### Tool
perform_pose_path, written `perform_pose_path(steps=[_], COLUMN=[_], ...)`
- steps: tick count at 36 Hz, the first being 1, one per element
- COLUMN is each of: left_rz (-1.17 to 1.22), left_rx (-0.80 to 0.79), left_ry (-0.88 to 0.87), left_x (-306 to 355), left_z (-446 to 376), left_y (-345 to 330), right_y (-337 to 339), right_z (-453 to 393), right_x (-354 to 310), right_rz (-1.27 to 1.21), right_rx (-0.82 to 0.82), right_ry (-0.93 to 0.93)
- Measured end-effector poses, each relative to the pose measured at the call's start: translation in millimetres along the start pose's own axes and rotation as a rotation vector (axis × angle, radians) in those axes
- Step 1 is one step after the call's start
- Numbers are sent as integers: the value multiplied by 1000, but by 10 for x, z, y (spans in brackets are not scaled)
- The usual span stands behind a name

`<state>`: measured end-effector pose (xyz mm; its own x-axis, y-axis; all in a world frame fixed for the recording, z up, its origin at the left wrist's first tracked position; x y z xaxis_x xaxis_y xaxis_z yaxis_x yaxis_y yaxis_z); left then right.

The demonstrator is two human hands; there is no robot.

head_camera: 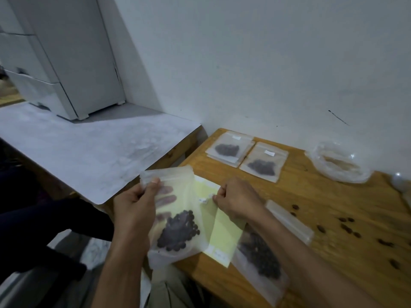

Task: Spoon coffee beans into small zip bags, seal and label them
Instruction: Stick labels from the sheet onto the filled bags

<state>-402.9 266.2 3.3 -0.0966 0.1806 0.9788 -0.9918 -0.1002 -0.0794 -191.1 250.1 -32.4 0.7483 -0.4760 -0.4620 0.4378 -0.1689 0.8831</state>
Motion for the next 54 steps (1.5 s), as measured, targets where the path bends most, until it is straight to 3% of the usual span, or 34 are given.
perform_pose_path(steps=[3, 9, 13, 16, 19, 29, 43, 45, 50, 54], left_rz=[4, 13, -12, -34, -21, -27, -53, -36, -68, -117], left_rx=[-3, -23, -64, -135, -202, -276, -354, -354, -379, -468], left_ry=[-3, -8, -21, -37, -44, -79, -136, -133, -168, -155], left_x=[0, 65, 123, 158, 187, 217, 249, 260, 290, 285], left_z=[10, 71, 167, 295, 427, 643, 679, 662, 598, 504], left_y=[9, -13, -174, -372, -542, -815, -1001, -1020, -1173, -1409], right_y=[102, 477, 826, 930, 951, 1047, 1044, 1055, 970, 1038], right_z=[106, 279, 494, 635, 651, 705, 704, 682, 501, 342], right_x=[-32, 38, -70, -205, -228, -36, 172, 264, 462, 603], right_rz=[-112, -640, -830, -779, -592, -520, -436, -481, -871, -983], right_rx=[40, 67, 61, -19, 91, 312, 461, 460, 202, 275], right_ry=[41, 85, 250, 362, 393, 314, 218, 142, 24, -1])
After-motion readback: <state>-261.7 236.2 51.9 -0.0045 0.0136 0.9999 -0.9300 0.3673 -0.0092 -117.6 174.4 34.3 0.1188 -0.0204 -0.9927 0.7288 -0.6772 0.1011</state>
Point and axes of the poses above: each hand's wrist, its own z-axis away from the middle knuckle, its own y-axis out of the back of the hand, x = y × z, the point moved 4 cm from there along -z, towards the middle knuckle, and after that the axes turned 3 degrees about x, right-handed, at the moved point
